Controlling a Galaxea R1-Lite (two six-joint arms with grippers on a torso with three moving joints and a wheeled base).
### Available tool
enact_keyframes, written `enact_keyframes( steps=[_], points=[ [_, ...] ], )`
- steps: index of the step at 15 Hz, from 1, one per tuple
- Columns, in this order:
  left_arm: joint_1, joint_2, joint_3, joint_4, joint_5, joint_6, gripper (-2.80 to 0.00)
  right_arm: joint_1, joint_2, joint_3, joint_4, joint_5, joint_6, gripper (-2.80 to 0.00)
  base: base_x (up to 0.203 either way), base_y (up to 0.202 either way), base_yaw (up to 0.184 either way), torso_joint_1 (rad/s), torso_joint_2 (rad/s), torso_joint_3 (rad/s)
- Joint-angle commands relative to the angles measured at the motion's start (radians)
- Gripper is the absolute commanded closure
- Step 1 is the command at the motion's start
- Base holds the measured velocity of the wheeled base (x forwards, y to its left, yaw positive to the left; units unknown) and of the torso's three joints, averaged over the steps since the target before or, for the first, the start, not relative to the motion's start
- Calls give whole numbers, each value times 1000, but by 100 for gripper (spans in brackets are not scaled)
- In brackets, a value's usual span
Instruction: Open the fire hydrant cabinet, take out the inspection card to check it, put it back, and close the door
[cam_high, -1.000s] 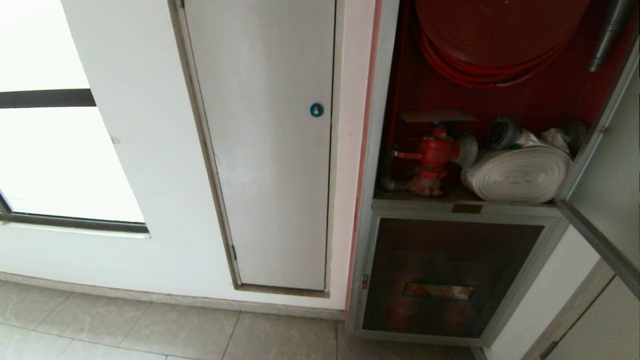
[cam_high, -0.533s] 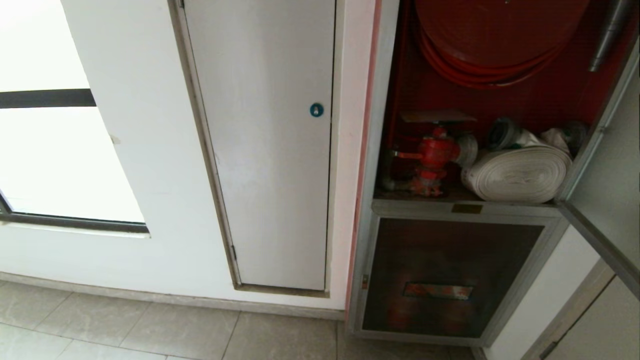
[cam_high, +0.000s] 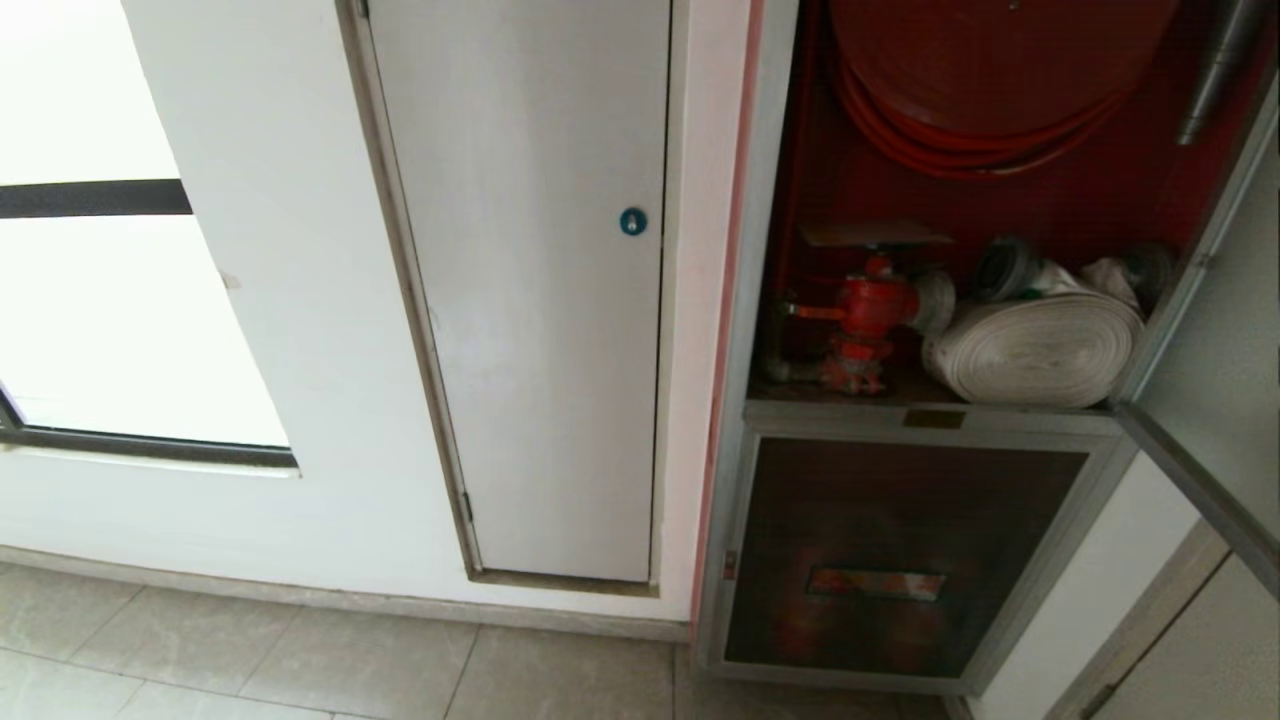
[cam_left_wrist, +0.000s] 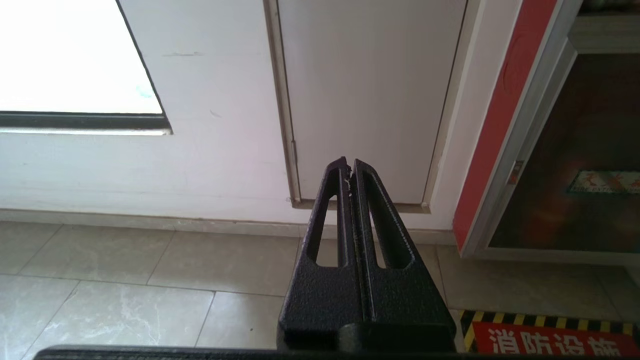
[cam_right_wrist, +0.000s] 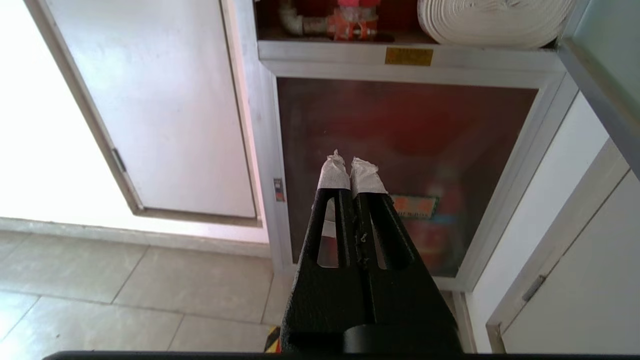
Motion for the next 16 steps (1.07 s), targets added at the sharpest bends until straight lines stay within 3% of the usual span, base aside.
enact_keyframes(
  steps=[1, 16],
  points=[
    [0, -1, 0, 0, 0, 0, 0, 1, 1, 5, 0, 0, 0, 0, 131, 0, -1, -17, -7, 7],
    [-1, -1, 0, 0, 0, 0, 0, 1, 1, 5, 0, 0, 0, 0, 195, 0, 0, 4, 2, 4]
  ],
)
